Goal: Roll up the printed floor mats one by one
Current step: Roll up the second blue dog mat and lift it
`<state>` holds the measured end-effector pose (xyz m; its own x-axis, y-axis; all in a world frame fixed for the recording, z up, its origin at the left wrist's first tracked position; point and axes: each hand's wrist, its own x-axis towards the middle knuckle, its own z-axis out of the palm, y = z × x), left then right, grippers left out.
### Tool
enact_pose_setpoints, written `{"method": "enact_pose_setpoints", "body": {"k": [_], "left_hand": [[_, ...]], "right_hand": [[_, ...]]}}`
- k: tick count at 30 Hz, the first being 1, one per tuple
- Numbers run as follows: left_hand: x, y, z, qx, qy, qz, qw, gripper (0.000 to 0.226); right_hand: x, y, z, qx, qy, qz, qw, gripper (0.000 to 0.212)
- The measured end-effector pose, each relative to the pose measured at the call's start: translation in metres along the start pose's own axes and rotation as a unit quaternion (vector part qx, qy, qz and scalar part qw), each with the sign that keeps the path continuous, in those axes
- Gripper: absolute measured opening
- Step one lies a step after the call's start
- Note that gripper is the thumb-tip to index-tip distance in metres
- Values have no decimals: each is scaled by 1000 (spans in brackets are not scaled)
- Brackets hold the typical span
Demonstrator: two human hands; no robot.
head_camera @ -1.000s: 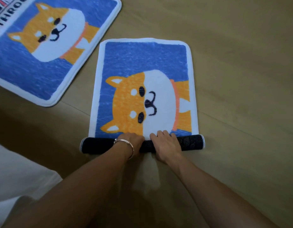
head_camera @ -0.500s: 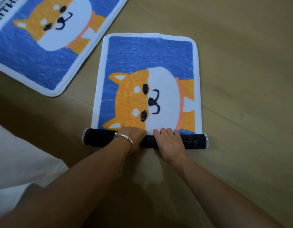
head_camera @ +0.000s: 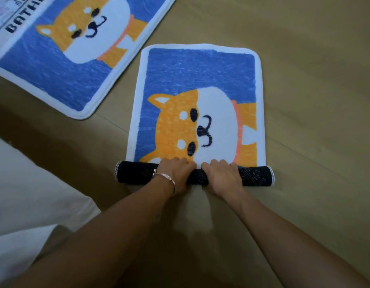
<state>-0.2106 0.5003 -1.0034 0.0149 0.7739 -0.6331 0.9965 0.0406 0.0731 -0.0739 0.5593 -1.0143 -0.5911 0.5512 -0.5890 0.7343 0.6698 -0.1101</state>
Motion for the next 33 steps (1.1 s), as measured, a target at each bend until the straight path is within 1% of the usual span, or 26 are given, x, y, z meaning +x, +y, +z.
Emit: {"method": "enact_pose_setpoints", "body": {"k": [2,3,5,8,9,10,12,15,17,18,20,22,23,25,27,28,29,31,33], "left_hand": [[-5,3,11,33,54,8,998,37],[-5,4,12,29,53,2,998,34],[3,3,4,0,7,-14,1000,27],[20,-1,-14,-13,-89,8,996,29],[23,-2,-17,-14,-107,20,994,31],[24,-3,-19,-17,-111,27,993,32],[18,-4,-18,-21,-78,37,996,36],[7,-3,-4,36,28,51,998,49],[3,0,2,63,53,40,996,48],[3,4,2,60,43,23,997,44],[8,8,-1,46,9,-4,999,38],[17,8,-9,25,-26,-11,999,39],[20,8,-14,14,-43,-13,999,41],[19,7,-17,-1,-45,-26,999,49],[11,9,-10,5,6,-35,999,57],[7,9,-4,16,33,-36,999,56],[6,10,1,23,47,-37,998,52],[10,7,-1,9,24,-40,999,43],[25,2,-12,-27,-38,-25,999,38]], "right_hand": [[8,0,-12,9,-64,-8,998,15],[10,0,-14,8,-75,-13,997,15],[6,-2,-13,2,-44,-18,999,19],[-9,-4,-2,-3,57,-26,998,29],[-11,-2,-1,-3,73,-37,997,31],[-11,1,-1,1,72,-44,996,32],[-4,7,-6,13,33,-45,998,31],[10,10,-16,25,-55,-37,997,32],[12,7,-19,30,-65,-36,997,31],[10,5,-18,24,-48,-34,998,30],[0,0,-8,-2,17,-25,1000,35],[-9,-5,4,-39,78,-20,996,41],[-9,-5,6,-48,89,-15,995,40],[-2,-3,2,-38,70,2,997,38],[9,1,-7,-10,14,7,1000,38],[12,1,-10,1,-9,4,1000,39],[14,1,-11,3,-11,2,1000,39],[10,-2,-8,-18,44,9,999,39],[3,-5,-2,-43,109,21,993,39]]}}
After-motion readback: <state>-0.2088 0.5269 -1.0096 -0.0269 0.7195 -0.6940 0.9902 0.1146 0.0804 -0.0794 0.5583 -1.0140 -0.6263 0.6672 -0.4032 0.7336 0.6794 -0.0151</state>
